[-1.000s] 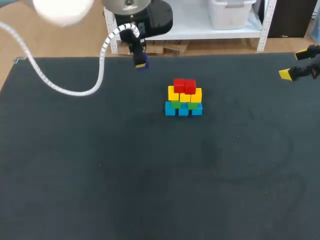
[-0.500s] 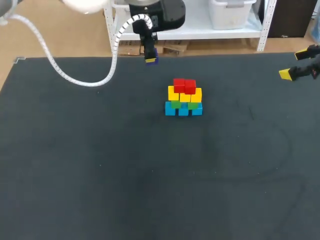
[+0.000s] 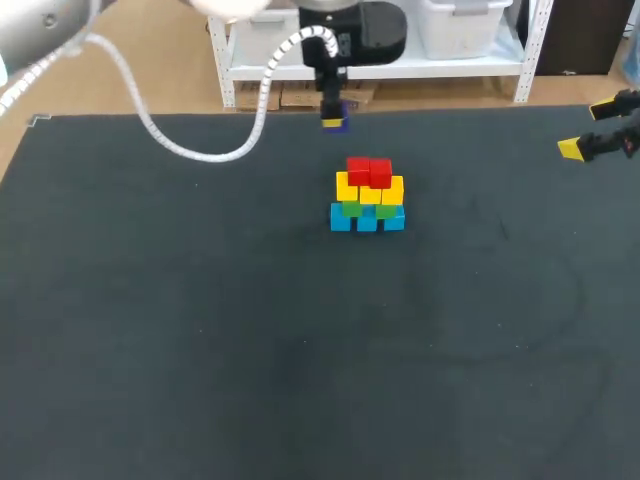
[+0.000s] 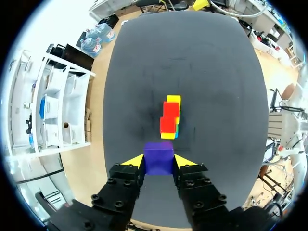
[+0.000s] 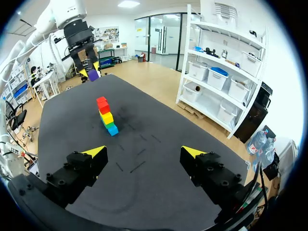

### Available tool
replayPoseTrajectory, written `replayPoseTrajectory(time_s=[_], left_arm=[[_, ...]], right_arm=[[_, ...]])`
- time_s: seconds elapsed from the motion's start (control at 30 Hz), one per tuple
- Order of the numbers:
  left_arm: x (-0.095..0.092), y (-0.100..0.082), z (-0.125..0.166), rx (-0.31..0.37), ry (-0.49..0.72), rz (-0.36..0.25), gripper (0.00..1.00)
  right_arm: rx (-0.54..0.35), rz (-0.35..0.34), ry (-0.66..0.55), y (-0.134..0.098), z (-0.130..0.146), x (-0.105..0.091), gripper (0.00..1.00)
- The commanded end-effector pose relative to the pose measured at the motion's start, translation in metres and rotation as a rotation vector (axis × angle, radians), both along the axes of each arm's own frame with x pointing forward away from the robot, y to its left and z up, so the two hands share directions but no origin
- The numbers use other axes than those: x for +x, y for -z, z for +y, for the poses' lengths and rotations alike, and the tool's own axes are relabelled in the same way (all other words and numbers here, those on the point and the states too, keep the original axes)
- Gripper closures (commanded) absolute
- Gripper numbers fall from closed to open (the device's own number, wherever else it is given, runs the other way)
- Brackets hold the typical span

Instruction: Place the blue cubes, place green cubes on the blue cubes, place the yellow cubes on the green cubes, then place the red cubes on the yellow cubes, and place purple cube on the red cubes.

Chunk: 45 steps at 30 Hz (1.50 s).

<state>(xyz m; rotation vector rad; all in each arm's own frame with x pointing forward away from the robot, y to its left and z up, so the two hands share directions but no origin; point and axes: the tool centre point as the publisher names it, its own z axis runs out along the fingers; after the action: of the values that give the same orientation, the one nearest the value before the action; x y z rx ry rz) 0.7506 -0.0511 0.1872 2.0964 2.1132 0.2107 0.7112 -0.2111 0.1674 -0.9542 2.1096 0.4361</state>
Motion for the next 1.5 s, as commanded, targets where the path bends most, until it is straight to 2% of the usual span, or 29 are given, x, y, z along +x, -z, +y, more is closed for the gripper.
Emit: replayPoseTrajectory(time_s=[0.03, 0.4, 0.87, 1.5], left_arm=[[0.009, 0.002, -0.013, 0.043, 0.0, 0.032, 1.0], [0.012, 0.013, -0.028, 0.056, 0.023, 0.036, 1.0], [0.014, 0.036, -0.044, 0.052, 0.053, 0.077, 1.0], [0.01, 0.054, -0.047, 0.038, 0.047, 0.133, 1.0]], right_arm=[[0.004, -0.001, -0.004, 0.001, 0.0, 0.001, 0.0], [0.004, -0.001, -0.004, 0.001, 0.0, 0.001, 0.0], [0.004, -0.001, -0.004, 0.001, 0.0, 0.001, 0.0], [0.004, -0.001, -0.004, 0.001, 0.0, 0.001, 0.0]])
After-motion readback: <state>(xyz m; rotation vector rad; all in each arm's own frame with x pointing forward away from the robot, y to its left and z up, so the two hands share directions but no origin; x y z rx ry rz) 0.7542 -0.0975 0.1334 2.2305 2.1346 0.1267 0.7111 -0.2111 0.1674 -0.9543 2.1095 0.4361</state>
